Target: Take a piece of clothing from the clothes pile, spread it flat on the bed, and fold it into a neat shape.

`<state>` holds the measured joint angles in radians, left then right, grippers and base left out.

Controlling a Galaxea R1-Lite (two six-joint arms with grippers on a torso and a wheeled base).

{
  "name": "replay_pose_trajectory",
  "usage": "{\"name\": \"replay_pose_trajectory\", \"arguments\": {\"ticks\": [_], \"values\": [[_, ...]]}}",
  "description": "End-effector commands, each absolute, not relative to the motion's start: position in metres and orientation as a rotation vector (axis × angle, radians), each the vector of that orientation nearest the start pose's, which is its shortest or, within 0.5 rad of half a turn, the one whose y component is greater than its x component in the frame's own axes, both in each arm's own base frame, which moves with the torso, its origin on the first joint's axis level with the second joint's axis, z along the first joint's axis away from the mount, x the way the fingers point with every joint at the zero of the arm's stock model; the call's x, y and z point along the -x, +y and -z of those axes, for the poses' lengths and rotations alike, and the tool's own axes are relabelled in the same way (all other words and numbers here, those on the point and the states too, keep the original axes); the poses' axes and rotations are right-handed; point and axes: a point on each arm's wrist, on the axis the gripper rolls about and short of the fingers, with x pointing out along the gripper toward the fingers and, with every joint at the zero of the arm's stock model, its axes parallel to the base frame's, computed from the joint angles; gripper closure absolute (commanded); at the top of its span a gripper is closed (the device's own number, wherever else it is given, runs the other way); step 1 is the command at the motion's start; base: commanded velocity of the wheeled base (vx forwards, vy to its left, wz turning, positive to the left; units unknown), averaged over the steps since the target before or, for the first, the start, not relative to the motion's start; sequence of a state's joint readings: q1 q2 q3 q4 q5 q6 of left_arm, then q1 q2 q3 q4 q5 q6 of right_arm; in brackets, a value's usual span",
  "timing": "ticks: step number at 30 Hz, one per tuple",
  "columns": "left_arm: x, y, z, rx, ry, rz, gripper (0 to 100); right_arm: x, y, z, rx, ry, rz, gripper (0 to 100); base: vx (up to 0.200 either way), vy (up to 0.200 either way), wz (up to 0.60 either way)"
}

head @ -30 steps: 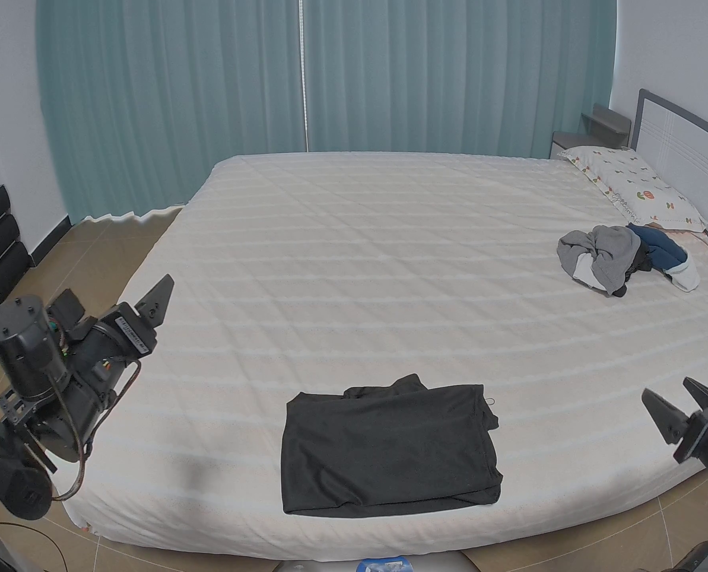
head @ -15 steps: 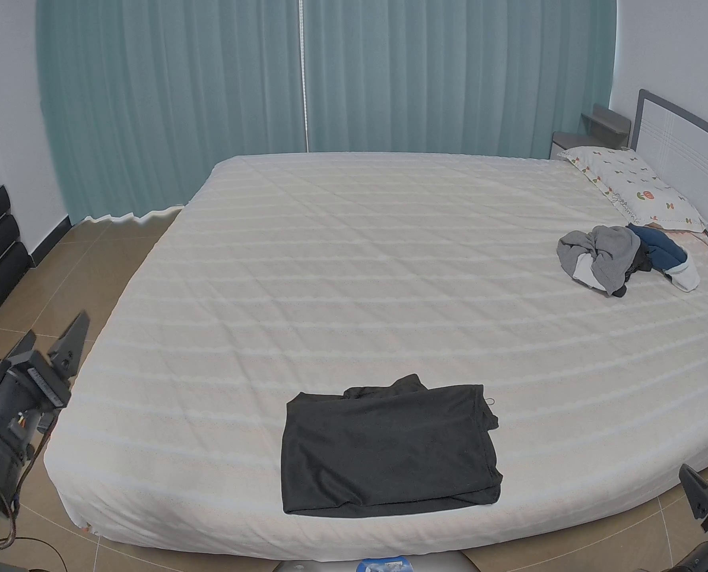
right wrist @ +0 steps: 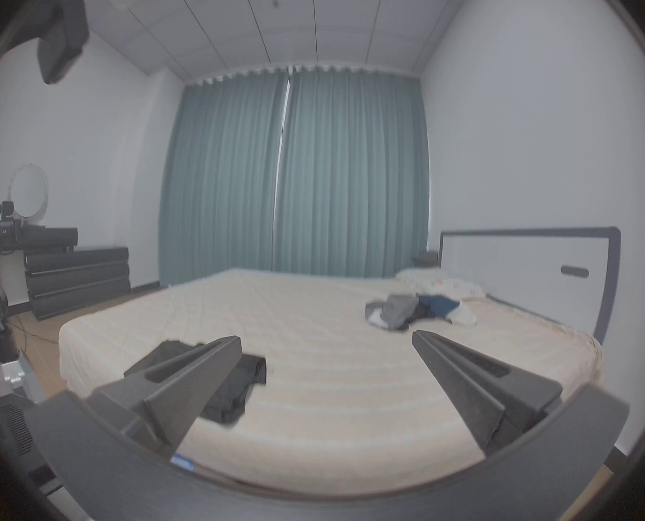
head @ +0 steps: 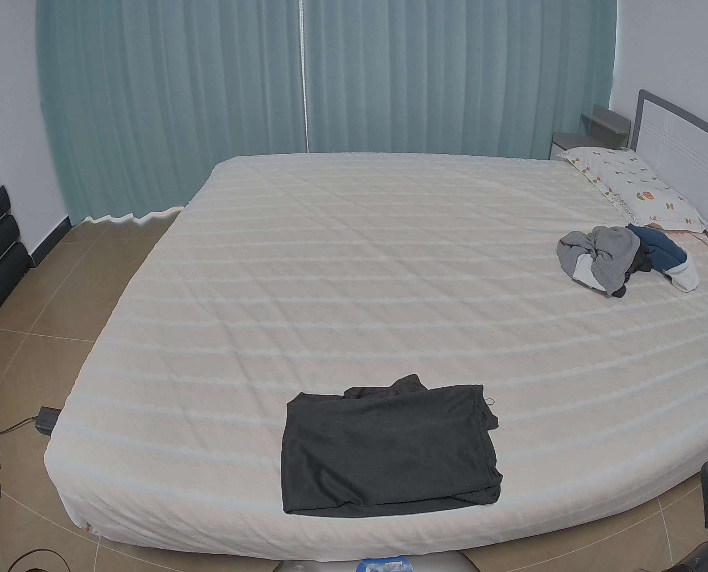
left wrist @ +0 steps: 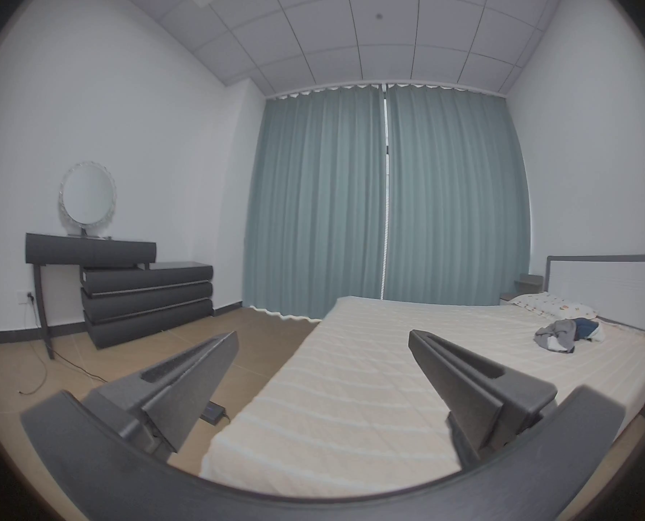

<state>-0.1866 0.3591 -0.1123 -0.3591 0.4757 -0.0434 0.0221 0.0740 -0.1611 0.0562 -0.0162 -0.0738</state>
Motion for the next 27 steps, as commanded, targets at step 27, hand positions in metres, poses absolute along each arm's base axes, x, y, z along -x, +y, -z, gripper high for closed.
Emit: {"name": "replay_pose_trajectory", "arguments": {"ticks": [27], "values": [[0.025,0.01,-0.081,-0.023,-0.037,-0.459,0,0.023,0.0,-0.08,0.051,-0.043,-0.008,0,0.0,0.0,0.0]]}}
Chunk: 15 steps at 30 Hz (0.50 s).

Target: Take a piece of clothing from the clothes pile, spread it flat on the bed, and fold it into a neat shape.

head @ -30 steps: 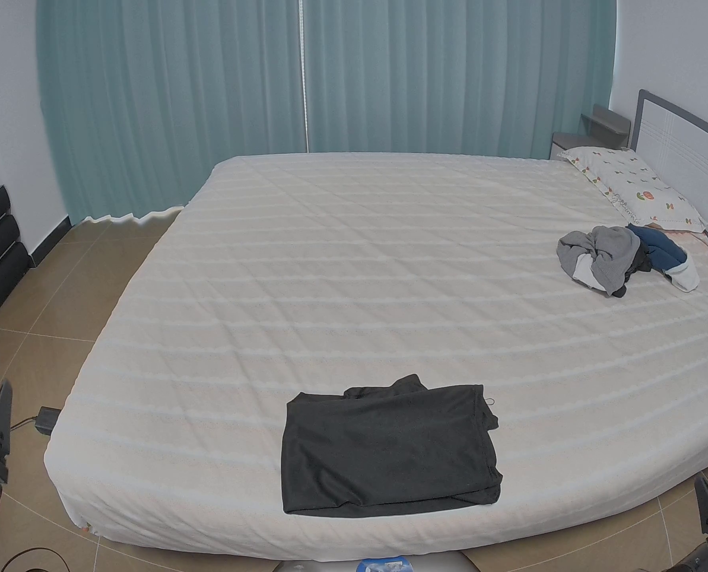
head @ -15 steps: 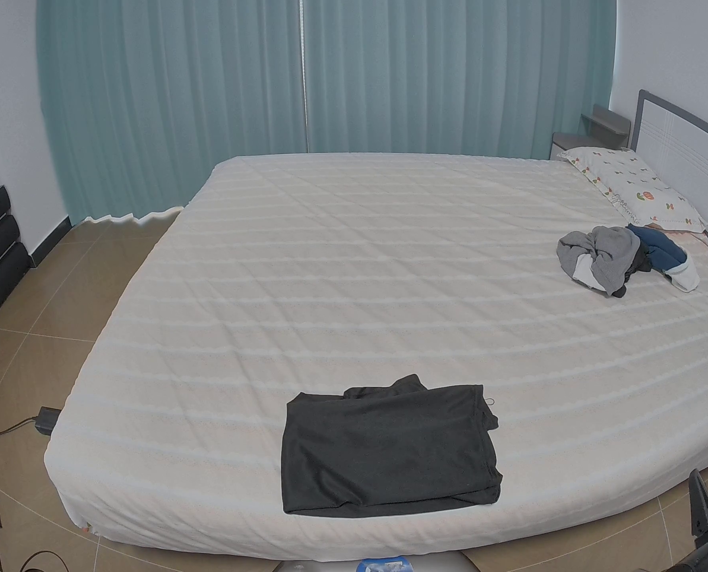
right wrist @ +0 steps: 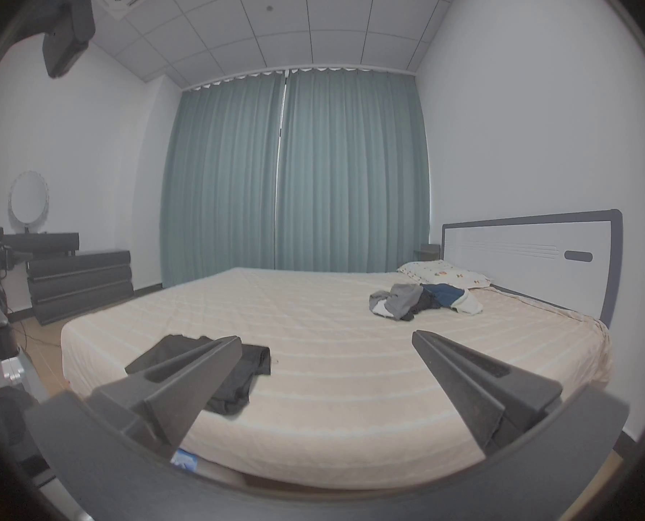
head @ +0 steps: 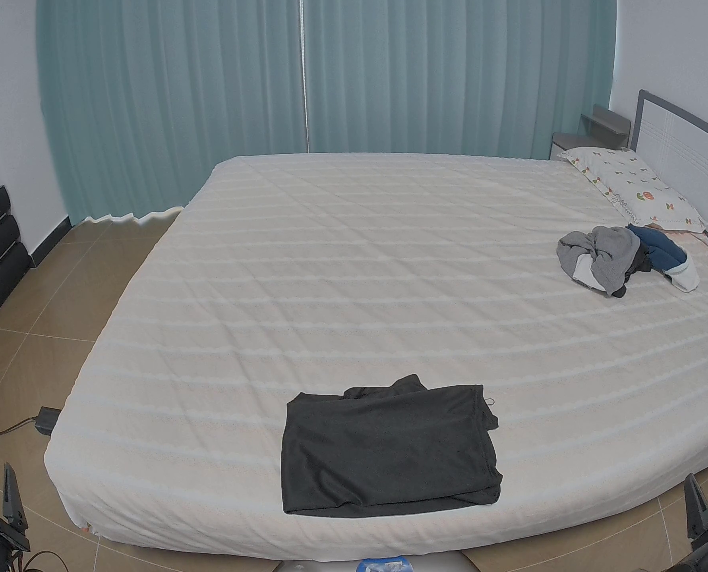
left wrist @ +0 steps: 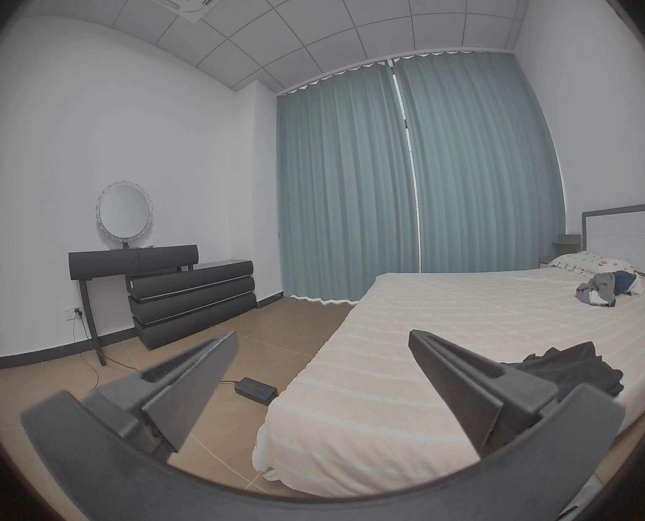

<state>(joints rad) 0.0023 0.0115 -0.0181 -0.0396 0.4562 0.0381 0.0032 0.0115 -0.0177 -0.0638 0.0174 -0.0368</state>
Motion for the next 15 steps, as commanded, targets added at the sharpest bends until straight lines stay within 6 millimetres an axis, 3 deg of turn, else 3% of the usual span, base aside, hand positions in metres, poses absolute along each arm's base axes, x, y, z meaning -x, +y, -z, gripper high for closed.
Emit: {"name": "replay_pose_trajectory", "arguments": {"ticks": [1,10,15], "values": [[0.0255,0.0098,-0.0811,-0.024,-0.037,-0.459,0,0.0226,0.0002,-0.0773,0.061,-0.014,-0.007,0,0.0,0.0,0.0],[0.0251,0.0095,-0.0811,-0.03,-0.035,-0.439,0,0.0236,0.0003,-0.0761,0.041,0.016,-0.02,0,0.0,0.0,0.0],[0.0234,0.005,-0.0807,-0.019,-0.042,-0.228,0,0.0235,0.0003,-0.0758,0.041,0.016,-0.02,0,0.0,0.0,0.0]]}}
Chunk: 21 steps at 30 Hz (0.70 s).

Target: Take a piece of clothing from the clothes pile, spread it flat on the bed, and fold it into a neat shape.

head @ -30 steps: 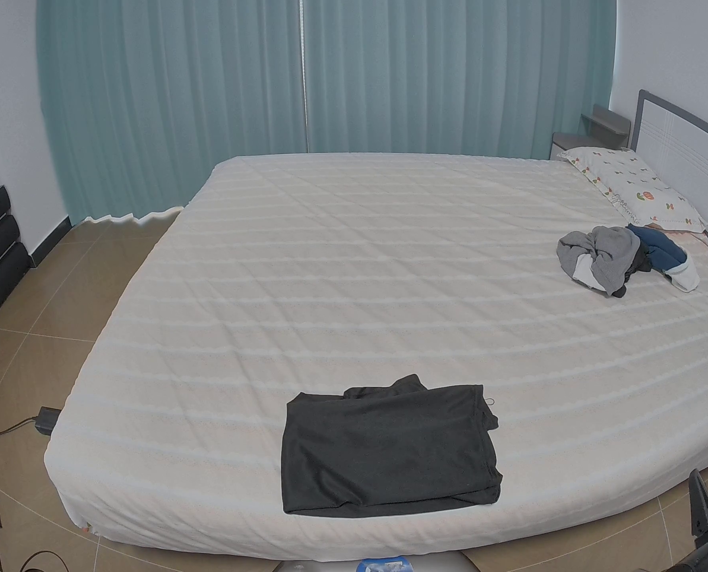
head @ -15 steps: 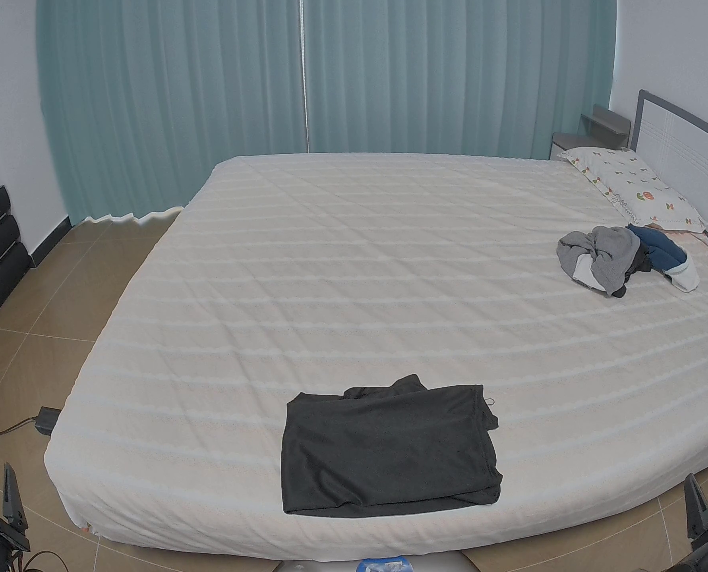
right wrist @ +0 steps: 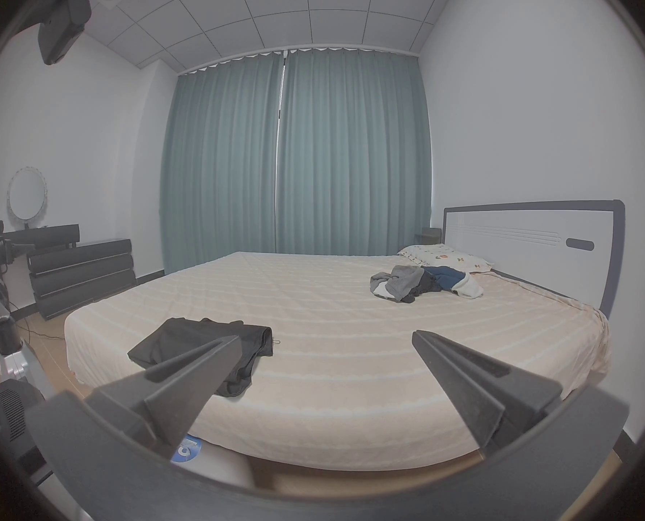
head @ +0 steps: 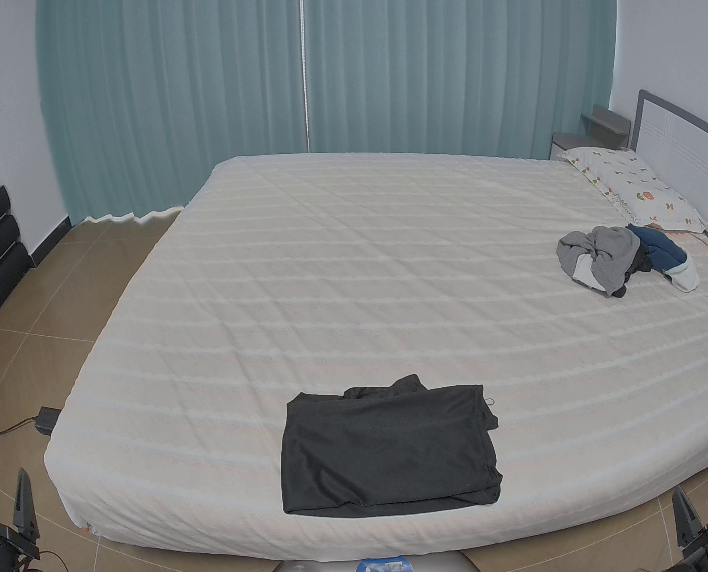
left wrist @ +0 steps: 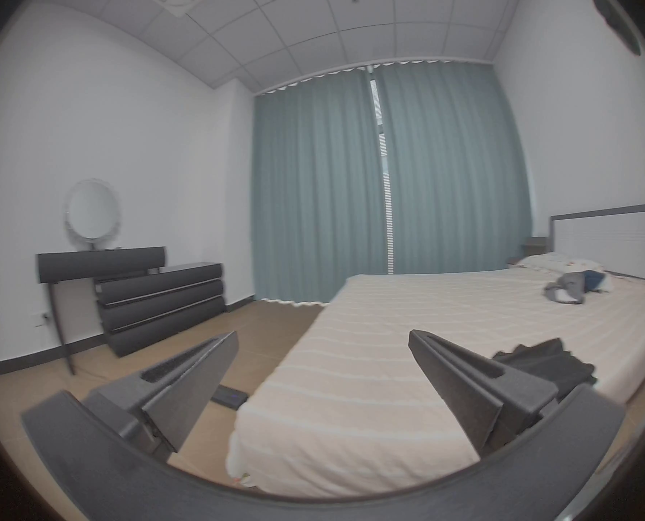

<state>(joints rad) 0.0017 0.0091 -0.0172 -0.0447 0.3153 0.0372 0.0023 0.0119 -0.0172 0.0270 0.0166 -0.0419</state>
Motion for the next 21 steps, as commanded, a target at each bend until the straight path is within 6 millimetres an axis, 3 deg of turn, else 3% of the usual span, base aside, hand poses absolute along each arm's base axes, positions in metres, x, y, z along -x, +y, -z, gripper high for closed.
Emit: {"name": "replay_pose_trajectory", "arguments": {"ticks": [1,5,11,21], "values": [[0.0232,0.0034,-0.0806,0.026,-0.043,-0.153,0,0.0235,0.0003,-0.076,0.04,0.015,-0.02,0,0.0,0.0,0.0],[0.0229,0.0012,-0.0791,0.082,-0.028,-0.054,0,0.0232,0.0004,-0.075,0.035,0.016,-0.023,0,0.0,0.0,0.0],[0.0227,-0.0008,-0.0764,-0.038,-0.004,0.034,0,0.0229,0.0003,-0.0761,0.04,0.001,-0.02,0,0.0,0.0,0.0],[0.0229,-0.001,-0.0767,-0.002,-0.005,0.043,0,0.0227,0.0001,-0.076,0.017,-0.003,-0.014,0,0.0,0.0,0.0]]}}
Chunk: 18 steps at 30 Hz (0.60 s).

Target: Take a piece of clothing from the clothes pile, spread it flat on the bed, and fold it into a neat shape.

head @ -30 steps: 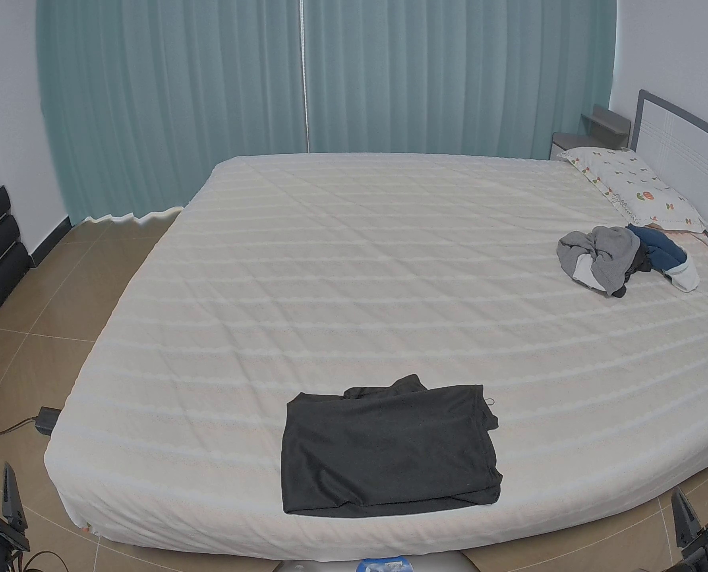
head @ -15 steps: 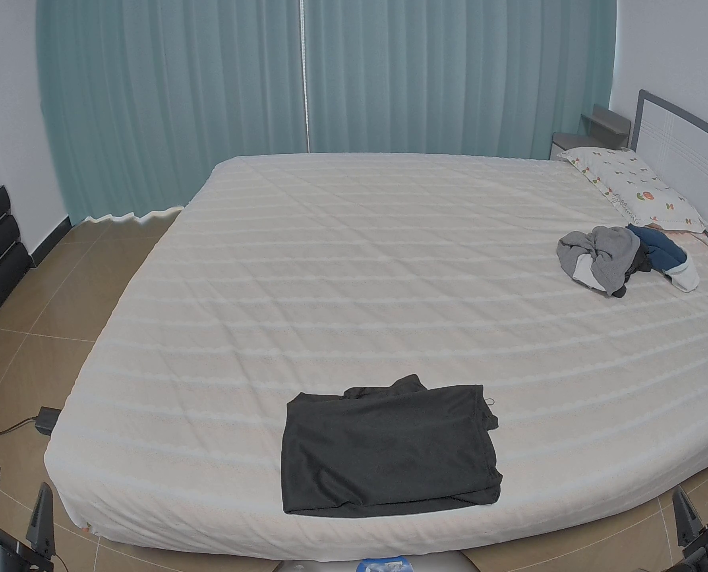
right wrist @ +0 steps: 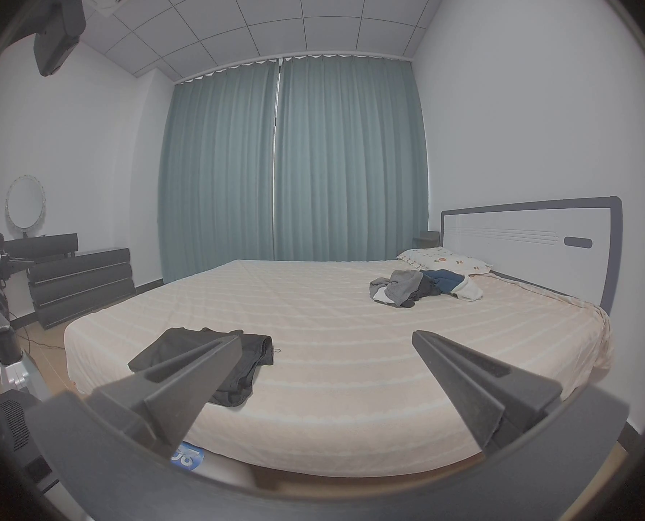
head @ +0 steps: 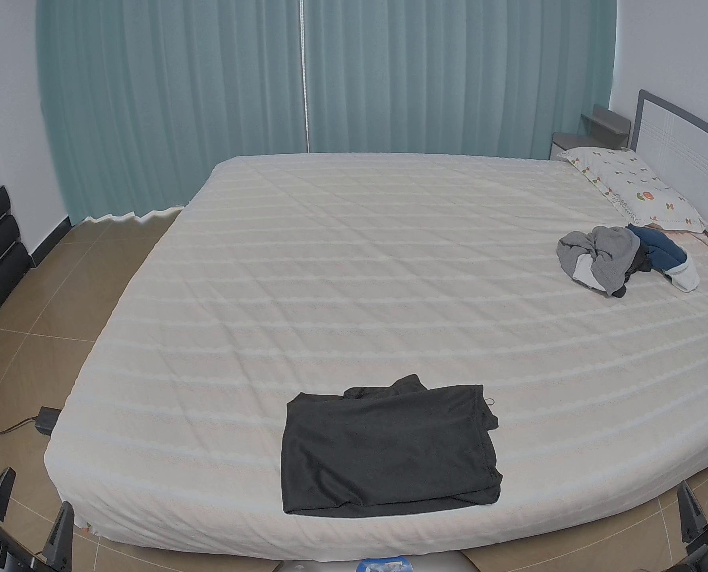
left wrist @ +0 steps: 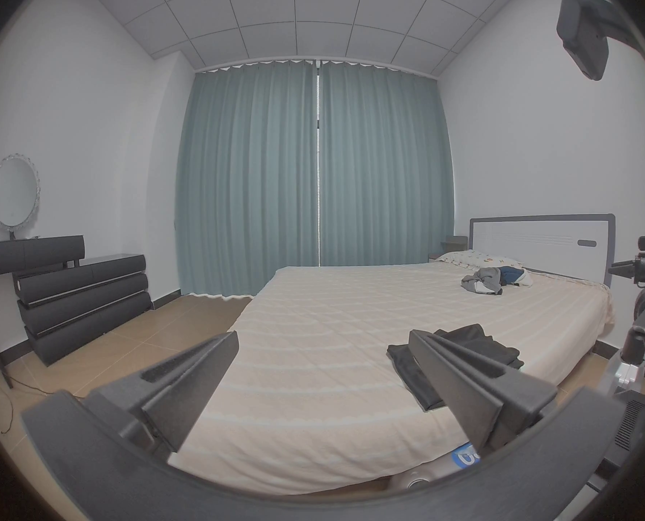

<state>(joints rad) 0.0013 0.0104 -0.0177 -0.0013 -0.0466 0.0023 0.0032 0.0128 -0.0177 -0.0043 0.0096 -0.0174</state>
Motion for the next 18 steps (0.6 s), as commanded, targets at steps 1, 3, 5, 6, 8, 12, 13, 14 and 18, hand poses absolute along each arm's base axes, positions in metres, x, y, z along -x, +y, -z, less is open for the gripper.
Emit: {"name": "replay_pose_trajectory", "arguments": {"ticks": [1,3,5,6,8,12,13,14,18], "values": [[0.0227,-0.001,-0.0766,-0.002,0.0,0.046,0,0.0227,0.0001,-0.076,0.018,-0.003,-0.014,0,0.0,0.0,0.0],[0.0222,-0.001,-0.076,-0.001,0.009,0.049,0,0.0228,0.0001,-0.0761,0.018,-0.006,-0.014,0,0.0,0.0,0.0],[0.0228,-0.0011,-0.0756,0.005,0.003,0.043,0,0.0228,0.0001,-0.0761,0.017,-0.006,-0.014,0,0.0,0.0,0.0],[0.0228,-0.0011,-0.0756,0.011,0.003,0.044,0,0.0228,0.0001,-0.0761,0.017,-0.006,-0.014,0,0.0,0.0,0.0],[0.0228,-0.0011,-0.0756,0.028,0.004,0.043,0,0.0228,0.0001,-0.0761,0.017,-0.006,-0.014,0,0.0,0.0,0.0],[0.0228,-0.0011,-0.0763,0.012,-0.003,0.045,0,0.0228,0.0001,-0.0761,0.014,-0.006,-0.014,0,0.0,0.0,0.0],[0.0228,-0.0011,-0.0758,0.002,0.002,0.044,0,0.0228,0.0001,-0.0761,0.012,-0.006,-0.014,0,0.0,0.0,0.0],[0.0228,-0.0011,-0.0758,0.0,0.002,0.044,0,0.0228,0.0001,-0.0761,0.011,-0.006,-0.014,0,0.0,0.0,0.0],[0.0228,-0.0011,-0.0758,0.005,0.002,0.044,0,0.0228,0.0001,-0.0761,0.014,-0.006,-0.014,0,0.0,0.0,0.0]]}}
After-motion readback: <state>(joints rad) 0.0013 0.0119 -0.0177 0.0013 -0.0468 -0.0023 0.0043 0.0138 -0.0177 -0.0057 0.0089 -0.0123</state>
